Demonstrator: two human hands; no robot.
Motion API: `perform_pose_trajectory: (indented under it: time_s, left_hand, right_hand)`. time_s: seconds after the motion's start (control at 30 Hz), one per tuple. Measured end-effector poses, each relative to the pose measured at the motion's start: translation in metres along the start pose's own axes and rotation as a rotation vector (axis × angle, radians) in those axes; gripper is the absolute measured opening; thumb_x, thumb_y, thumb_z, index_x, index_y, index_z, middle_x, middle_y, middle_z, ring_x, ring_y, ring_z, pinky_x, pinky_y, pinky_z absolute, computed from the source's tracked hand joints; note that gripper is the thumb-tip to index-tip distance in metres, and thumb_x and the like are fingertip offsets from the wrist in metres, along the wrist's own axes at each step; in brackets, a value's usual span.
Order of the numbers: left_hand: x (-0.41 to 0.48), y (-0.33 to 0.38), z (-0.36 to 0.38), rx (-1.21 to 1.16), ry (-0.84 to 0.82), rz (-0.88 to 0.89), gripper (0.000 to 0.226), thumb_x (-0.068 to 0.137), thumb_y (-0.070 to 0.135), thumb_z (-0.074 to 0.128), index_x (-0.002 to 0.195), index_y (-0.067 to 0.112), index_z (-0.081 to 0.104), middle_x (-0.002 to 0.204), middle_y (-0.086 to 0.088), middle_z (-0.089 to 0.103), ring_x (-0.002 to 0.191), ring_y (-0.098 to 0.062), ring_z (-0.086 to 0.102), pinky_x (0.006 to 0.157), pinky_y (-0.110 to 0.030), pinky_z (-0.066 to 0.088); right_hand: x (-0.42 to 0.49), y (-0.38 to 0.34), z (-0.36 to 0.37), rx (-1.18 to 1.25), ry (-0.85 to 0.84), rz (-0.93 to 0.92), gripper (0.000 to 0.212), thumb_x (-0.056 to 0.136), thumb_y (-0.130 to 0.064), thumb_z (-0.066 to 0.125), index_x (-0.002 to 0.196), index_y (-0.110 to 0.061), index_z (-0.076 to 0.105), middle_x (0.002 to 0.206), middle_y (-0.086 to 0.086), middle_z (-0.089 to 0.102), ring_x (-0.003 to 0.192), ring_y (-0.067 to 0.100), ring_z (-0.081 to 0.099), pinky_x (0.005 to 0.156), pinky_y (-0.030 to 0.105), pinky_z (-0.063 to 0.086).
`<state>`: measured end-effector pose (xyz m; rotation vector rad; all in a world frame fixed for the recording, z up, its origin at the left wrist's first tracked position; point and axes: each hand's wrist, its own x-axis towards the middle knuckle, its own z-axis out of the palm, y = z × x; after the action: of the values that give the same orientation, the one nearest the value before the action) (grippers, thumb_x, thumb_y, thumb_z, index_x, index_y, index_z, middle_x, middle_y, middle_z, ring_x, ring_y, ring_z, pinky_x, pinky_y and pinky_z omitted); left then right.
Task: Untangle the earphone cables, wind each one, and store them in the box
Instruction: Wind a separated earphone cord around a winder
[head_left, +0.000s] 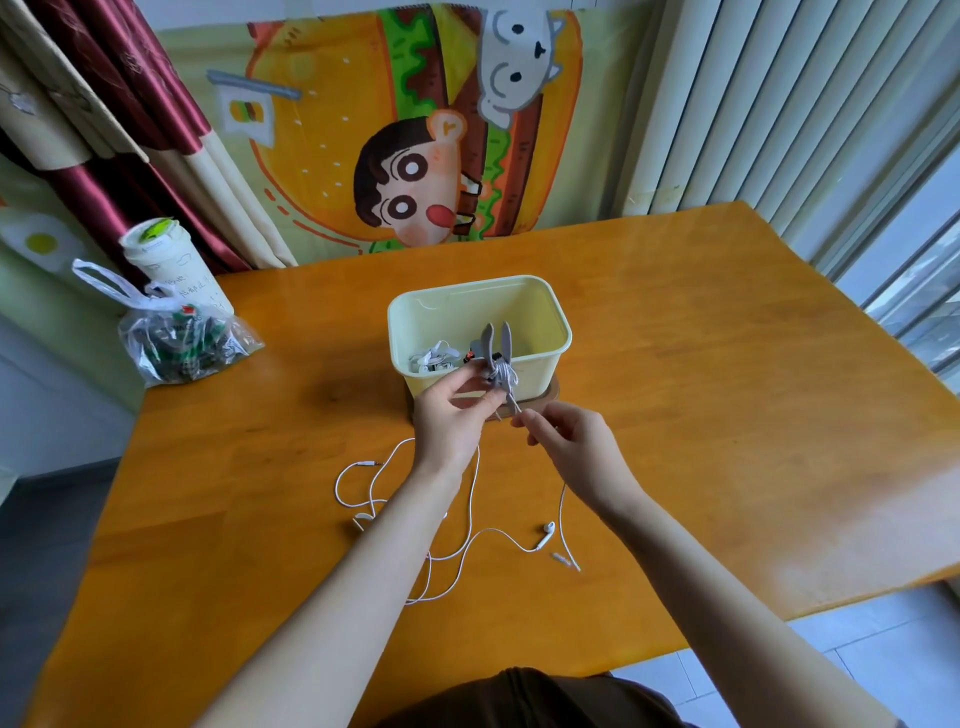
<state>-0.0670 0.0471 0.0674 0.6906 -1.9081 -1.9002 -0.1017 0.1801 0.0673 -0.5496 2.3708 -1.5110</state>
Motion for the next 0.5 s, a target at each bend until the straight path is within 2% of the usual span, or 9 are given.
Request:
perform_pose_trajectory:
  time_s: [0.13,0.27,0.5]
  left_hand:
    - [0.001,-0.010,-0.006,0.250,-0.032,0.135,0.027,0.079,0.005,0.074,0.105,0.014,0.072,0.084,0.005,0.072,0.080,-0.008,0.069,0.073,-0.021,0.055]
    - [0.001,-0.016,-0.012,0.501,-0.040,0.234,0.030,0.079,0.009,0.074,0.108,0.016,0.072,0.093,0.001,0.070,0.083,-0.014,0.066,0.075,-0.027,0.053]
    - [0.001,-0.012,-0.014,0.539,-0.251,0.262,0.035,0.077,0.011,0.077,0.111,0.018,0.072,0.096,-0.003,0.069,0.087,-0.016,0.064,0.080,-0.033,0.053]
  right_hand:
    - [-0.001,-0.008,-0.009,-0.135,-0.041,-0.056,0.019,0.095,-0.021,0.053,0.091,-0.016,0.072,0.066,-0.013,0.057,0.055,-0.007,0.050,0.051,0.010,0.036]
    - [0.001,-0.013,-0.019,-0.197,-0.075,-0.077,0.019,0.093,-0.021,0.056,0.089,-0.013,0.072,0.062,-0.013,0.057,0.051,-0.005,0.050,0.049,0.011,0.036]
    - [0.012,-0.015,-0.041,-0.291,-0.024,-0.109,0.019,0.093,-0.023,0.057,0.087,-0.016,0.073,0.064,-0.011,0.057,0.046,-0.002,0.046,0.045,0.012,0.032]
